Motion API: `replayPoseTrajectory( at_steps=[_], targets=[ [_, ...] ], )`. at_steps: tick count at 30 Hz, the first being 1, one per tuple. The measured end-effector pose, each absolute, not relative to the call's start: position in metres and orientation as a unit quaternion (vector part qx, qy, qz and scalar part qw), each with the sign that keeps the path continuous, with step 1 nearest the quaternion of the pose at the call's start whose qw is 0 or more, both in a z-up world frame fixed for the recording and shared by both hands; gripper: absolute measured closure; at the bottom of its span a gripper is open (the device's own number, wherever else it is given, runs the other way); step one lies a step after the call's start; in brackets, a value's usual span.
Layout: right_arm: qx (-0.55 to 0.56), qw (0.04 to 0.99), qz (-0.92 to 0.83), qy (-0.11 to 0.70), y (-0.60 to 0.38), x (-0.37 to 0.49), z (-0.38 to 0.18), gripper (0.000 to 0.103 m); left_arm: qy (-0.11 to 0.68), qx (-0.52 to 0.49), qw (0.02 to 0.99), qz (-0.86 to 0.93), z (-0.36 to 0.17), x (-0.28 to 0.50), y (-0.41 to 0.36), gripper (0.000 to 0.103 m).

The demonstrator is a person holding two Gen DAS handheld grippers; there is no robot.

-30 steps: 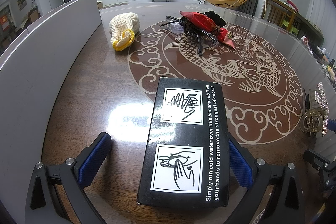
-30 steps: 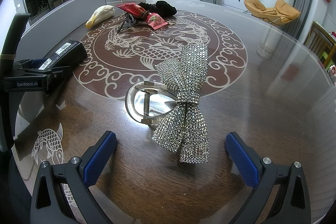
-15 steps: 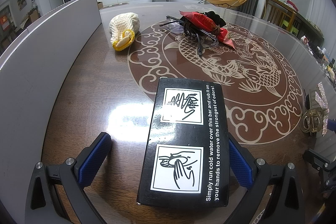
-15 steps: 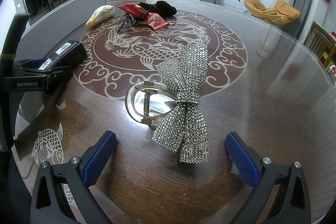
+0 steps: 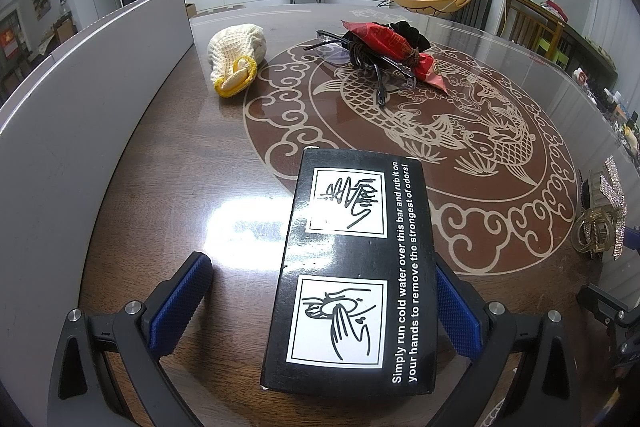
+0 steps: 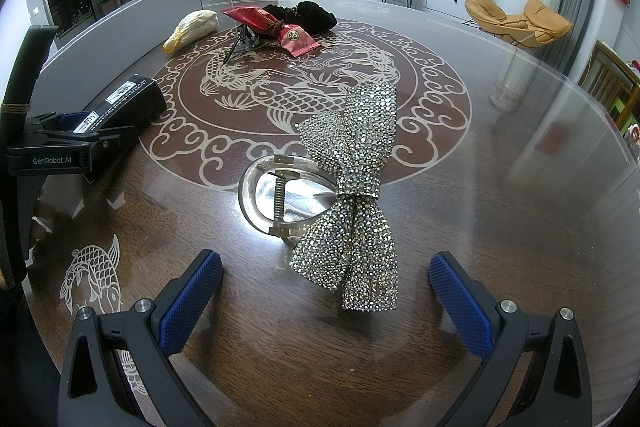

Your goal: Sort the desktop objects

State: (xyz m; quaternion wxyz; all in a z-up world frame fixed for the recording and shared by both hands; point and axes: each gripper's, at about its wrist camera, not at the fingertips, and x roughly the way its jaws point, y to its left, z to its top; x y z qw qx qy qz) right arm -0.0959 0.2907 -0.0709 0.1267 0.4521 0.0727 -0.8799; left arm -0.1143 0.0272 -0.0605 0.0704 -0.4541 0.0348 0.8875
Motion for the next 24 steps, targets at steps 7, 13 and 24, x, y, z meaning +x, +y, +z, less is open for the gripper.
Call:
replayPoseTrajectory(
  at_steps=[7,13,24],
  targets=[
    [0.452,0.127,-0.880,0.073,0.291,-0.096,-0.071,0.000,0.035,-0.454,0.071,0.888,-0.061,-0.115,0.027,0.000],
    [0.467,0.137,-0.870,0.079,0.291,-0.100,-0.071,0.000,0.043,-0.501,0.076,0.861,-0.060,-0.131,0.030,0.000],
    [0.487,0.179,-0.855,0.020,0.314,-0.133,-0.052,0.053,0.074,-0.493,0.146,0.854,-0.039,-0.106,0.045,0.045]
  ],
)
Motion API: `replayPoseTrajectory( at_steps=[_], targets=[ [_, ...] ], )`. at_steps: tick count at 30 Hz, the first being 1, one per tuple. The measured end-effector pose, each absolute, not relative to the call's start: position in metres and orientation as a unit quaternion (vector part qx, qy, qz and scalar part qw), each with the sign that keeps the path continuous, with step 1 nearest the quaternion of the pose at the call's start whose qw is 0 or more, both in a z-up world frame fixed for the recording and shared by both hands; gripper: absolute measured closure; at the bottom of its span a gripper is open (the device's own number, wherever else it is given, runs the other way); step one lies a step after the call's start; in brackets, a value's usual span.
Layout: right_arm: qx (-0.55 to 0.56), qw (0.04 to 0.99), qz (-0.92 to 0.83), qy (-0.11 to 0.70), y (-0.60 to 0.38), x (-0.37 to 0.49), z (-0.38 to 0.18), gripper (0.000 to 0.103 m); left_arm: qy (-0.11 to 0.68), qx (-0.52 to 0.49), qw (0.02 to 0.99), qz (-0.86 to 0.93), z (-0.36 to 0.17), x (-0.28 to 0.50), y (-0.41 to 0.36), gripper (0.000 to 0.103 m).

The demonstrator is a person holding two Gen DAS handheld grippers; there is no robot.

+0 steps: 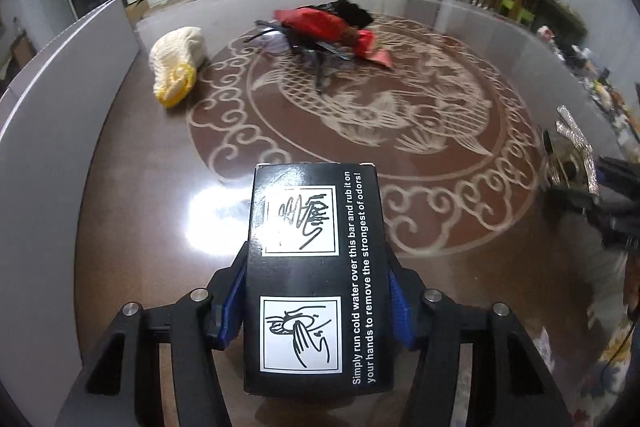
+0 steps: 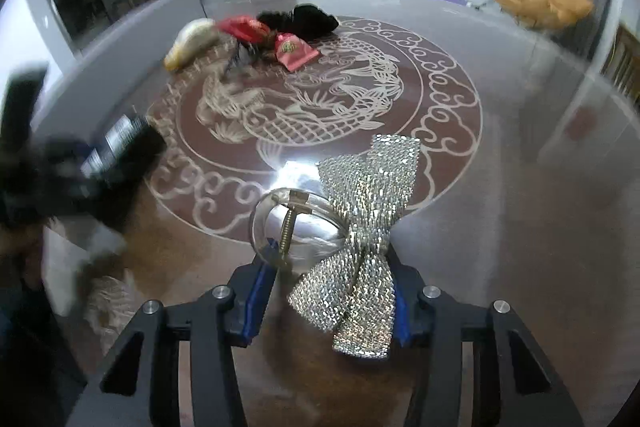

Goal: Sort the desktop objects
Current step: 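Grasp the silver sequin bow clip with the right gripper while the left holds the soap box, then carry the bow clip and soap box into the bin and open both grippers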

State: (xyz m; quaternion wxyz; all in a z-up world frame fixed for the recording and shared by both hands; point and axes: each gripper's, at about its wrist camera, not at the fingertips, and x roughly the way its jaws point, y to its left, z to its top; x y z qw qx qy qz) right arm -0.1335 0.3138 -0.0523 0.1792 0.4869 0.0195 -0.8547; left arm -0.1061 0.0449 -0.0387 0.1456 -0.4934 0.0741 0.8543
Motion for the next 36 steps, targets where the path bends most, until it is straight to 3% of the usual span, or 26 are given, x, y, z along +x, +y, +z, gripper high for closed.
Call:
replayPoseTrajectory(
  at_steps=[8,17,23,30,32,36],
  targets=[
    [0.453,0.193,-0.869,0.044,0.297,-0.114,-0.004,0.053,-0.033,-0.450,0.163,0.877,0.012,-0.070,-0.001,0.045],
    [0.379,0.347,-0.855,0.063,0.131,-0.130,0.081,0.053,-0.071,-0.387,0.054,0.918,0.107,-0.053,-0.154,0.045],
    [0.364,0.452,-0.812,0.060,-0.009,-0.131,0.105,0.053,-0.097,-0.431,-0.056,0.895,0.085,-0.061,-0.274,0.045],
    [0.433,0.477,-0.756,0.112,-0.139,-0.140,0.043,0.051,-0.091,-0.477,-0.097,0.869,0.038,-0.068,-0.314,0.043],
    [0.458,0.471,-0.745,0.111,-0.156,-0.146,0.025,0.033,-0.077,-0.484,-0.117,0.864,0.033,-0.071,-0.311,0.035],
    [0.463,0.453,-0.757,0.082,-0.151,-0.153,0.023,0.024,-0.071,-0.462,-0.128,0.875,0.042,-0.063,-0.305,0.030]
  ],
)
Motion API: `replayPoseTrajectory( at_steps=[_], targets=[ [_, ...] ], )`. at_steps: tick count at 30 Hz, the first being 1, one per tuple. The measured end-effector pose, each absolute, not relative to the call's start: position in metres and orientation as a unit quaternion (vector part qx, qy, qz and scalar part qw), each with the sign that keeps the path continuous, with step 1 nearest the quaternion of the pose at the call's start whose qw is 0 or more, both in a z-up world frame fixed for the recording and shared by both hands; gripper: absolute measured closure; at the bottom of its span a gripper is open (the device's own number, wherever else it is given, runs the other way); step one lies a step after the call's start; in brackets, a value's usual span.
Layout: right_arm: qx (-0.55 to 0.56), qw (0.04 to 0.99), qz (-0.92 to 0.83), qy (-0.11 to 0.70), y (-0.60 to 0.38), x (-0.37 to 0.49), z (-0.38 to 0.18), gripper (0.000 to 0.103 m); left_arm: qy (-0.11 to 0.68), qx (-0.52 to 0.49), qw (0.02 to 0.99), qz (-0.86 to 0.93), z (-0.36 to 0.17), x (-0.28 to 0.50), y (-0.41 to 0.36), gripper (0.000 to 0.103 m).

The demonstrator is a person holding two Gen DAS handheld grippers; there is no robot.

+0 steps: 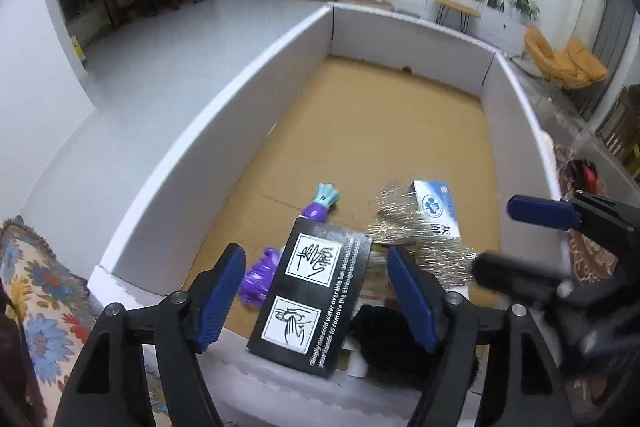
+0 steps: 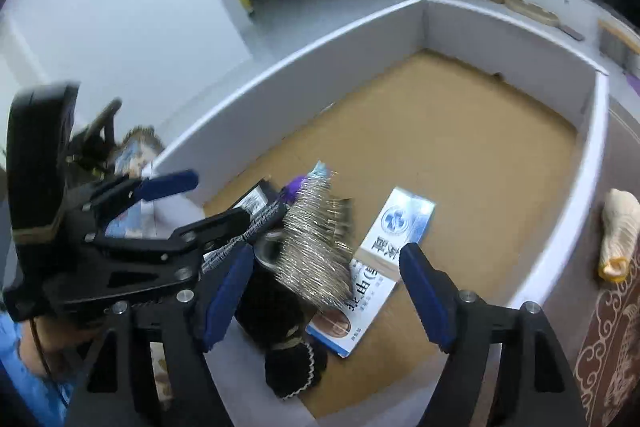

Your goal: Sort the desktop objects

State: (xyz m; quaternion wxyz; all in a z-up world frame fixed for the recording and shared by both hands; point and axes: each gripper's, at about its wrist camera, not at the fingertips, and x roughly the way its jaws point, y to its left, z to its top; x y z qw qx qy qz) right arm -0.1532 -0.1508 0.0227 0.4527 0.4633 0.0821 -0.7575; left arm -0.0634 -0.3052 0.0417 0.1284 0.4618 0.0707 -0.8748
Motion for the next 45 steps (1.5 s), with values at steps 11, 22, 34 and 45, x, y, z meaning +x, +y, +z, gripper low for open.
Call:
replayPoseTrajectory(
  at_steps=[11,22,34,45],
  targets=[
    [0.365,0.340,-0.865,0.057,0.050,-0.149,0.039,0.000,0.081,0.375,-0.017,-0.923,0.093,-0.013,-0.170,0.021],
    [0.443,0.127,-0.882,0.094,0.248,-0.127,-0.062,0.000,0.028,0.445,-0.132,-0.885,0.003,-0.048,-0.002,0.002],
    [0.453,0.121,-0.881,0.068,0.261,-0.124,-0.077,0.000,-0.052,0.471,-0.086,-0.877,-0.050,-0.110,0.013,0.002],
    [0.453,0.120,-0.881,0.069,0.262,-0.121,-0.077,0.000,-0.043,0.454,-0.088,-0.886,-0.061,-0.112,0.011,0.000]
  ],
)
